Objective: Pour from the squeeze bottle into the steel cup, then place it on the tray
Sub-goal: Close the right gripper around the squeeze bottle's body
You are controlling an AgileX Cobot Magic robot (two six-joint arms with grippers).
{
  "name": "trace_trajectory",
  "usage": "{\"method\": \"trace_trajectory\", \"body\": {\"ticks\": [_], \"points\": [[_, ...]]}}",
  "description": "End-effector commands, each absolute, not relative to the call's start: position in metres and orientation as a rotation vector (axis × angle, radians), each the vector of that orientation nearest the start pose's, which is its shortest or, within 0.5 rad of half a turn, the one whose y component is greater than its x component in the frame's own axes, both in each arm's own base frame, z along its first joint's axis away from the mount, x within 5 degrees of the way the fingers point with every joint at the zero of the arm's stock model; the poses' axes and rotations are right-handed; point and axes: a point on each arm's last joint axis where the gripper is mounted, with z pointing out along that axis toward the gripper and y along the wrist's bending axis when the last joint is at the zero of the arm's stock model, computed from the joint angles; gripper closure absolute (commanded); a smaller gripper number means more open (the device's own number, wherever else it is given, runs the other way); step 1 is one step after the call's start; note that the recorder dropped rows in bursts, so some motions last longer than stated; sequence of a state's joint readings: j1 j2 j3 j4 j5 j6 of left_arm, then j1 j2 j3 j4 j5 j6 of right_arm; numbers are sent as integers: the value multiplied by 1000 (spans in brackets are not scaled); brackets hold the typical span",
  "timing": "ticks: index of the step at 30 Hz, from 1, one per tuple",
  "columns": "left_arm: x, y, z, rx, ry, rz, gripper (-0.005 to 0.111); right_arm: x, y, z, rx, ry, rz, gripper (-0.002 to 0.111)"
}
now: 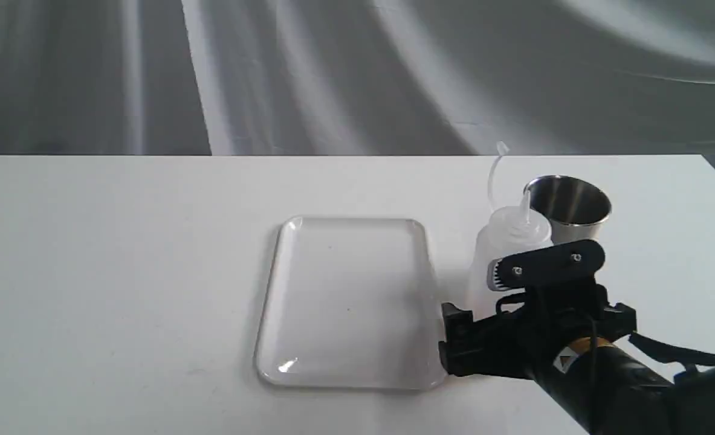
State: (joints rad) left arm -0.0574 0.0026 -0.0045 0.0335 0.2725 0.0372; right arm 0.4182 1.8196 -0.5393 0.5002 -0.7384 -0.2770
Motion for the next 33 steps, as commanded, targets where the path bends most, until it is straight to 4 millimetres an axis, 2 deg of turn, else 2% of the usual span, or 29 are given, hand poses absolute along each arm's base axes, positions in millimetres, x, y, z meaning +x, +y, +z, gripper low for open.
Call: {"method": "trace_trajectory", "body": {"ticks": [1, 6, 28, 31, 33], "points": [[55, -3, 189, 107, 1746, 10, 107, 292, 95, 115, -121, 2046, -30, 14], [55, -3, 189, 107, 1746, 10, 107, 301, 90, 114, -89, 2038, -45, 14], [55, -3, 189, 107, 1746, 10, 107, 305, 82, 115, -74, 2002, -66, 14], [55, -3, 189, 107, 1746, 10, 107, 305, 83, 115, -80, 2001, -65, 20], [55, -3, 189, 107, 1746, 10, 107, 305, 83, 116, -87, 2000, -63, 29]]}}
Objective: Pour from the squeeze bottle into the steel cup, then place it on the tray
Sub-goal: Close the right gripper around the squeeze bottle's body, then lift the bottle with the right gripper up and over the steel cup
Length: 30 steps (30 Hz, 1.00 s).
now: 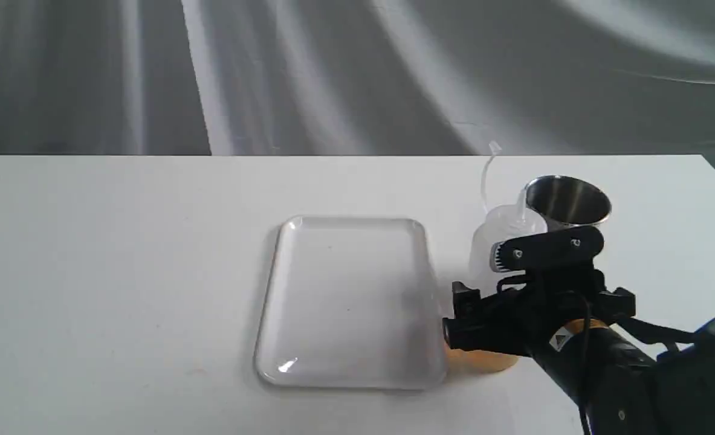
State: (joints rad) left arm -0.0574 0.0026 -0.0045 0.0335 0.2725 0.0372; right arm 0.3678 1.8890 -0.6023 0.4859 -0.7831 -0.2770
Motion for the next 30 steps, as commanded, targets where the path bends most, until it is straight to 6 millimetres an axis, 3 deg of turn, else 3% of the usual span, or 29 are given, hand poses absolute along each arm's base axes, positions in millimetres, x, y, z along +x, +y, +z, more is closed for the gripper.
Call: {"method": "trace_trajectory", "body": {"ticks": [1, 7, 13, 16, 23, 30], "points": [[55, -3, 189, 107, 1746, 10, 107, 305, 83, 116, -87, 2000, -63, 35], [55, -3, 189, 105, 1746, 8, 107, 305, 83, 116, -89, 2000, -63, 71], [55, -3, 189, 105, 1746, 8, 107, 305, 85, 119, -109, 1988, -54, 89], [55, -3, 189, 108, 1746, 11, 107, 303, 86, 128, -110, 2004, -28, 92], [55, -3, 189, 108, 1746, 11, 107, 288, 89, 169, -116, 2062, 91, 92], [55, -3, 189, 105, 1746, 8, 107, 261, 82, 208, -131, 1994, 143, 92]]}}
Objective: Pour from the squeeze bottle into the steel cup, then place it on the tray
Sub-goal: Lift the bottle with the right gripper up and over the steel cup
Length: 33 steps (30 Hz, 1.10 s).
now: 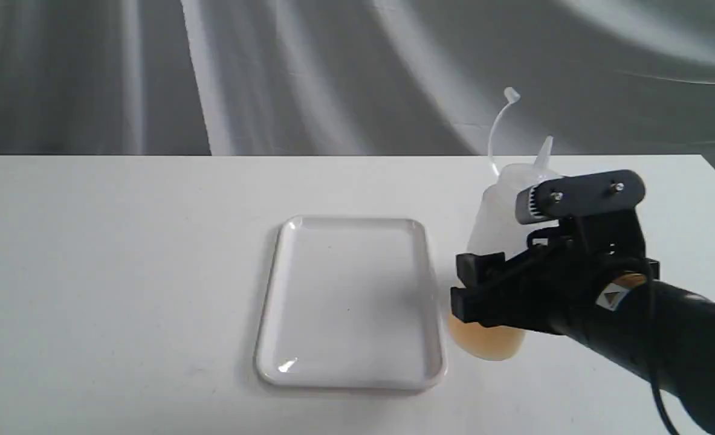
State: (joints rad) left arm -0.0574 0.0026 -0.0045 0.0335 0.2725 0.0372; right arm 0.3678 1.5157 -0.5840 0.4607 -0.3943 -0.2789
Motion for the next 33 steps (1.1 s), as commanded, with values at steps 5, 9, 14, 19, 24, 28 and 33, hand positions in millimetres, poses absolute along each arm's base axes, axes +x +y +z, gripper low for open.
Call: {"method": "trace_trajectory", "body": {"ticks": [5, 9, 14, 19, 24, 28, 33], "points": [[55, -3, 189, 105, 1746, 8, 107, 237, 71, 221, -228, 2017, 135, 92], [55, -3, 189, 108, 1746, 11, 107, 220, 46, 233, -285, 2110, 86, 92], [55, -3, 189, 108, 1746, 11, 107, 204, -1, 259, -120, 2175, -131, 92], [55, -3, 189, 108, 1746, 11, 107, 198, -34, 296, 30, 2117, -361, 92], [55, -3, 189, 105, 1746, 9, 107, 212, -43, 318, 6, 2097, -498, 92], [55, -3, 189, 105, 1746, 9, 107, 233, -52, 328, 17, 2154, -609, 92], [55, -3, 189, 105, 1746, 9, 107, 263, -60, 340, -116, 2144, -850, 92]]}}
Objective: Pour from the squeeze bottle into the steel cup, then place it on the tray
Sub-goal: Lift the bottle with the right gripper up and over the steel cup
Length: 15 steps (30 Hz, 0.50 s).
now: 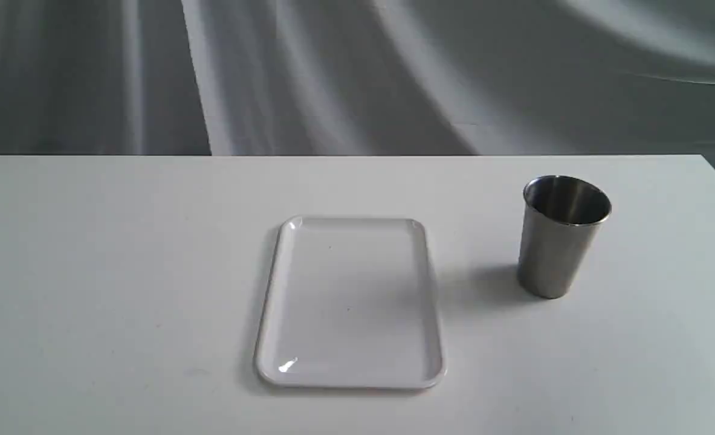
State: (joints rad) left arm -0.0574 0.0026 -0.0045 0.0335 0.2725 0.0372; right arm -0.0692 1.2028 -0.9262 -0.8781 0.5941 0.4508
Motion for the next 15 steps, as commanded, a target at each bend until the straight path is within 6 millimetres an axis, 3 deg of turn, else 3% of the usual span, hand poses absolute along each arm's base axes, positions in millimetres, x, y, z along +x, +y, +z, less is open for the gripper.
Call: {"method": "trace_trajectory", "body": {"ticks": [1, 7, 15], "points": [[55, -3, 189, 105, 1746, 9, 107, 270, -60, 340, -150, 2136, -882, 92], [55, -3, 189, 105, 1746, 9, 107, 296, -53, 325, -340, 2118, -1023, 92], [55, -3, 189, 105, 1746, 9, 107, 314, -54, 303, -458, 2131, -1091, 92]]}}
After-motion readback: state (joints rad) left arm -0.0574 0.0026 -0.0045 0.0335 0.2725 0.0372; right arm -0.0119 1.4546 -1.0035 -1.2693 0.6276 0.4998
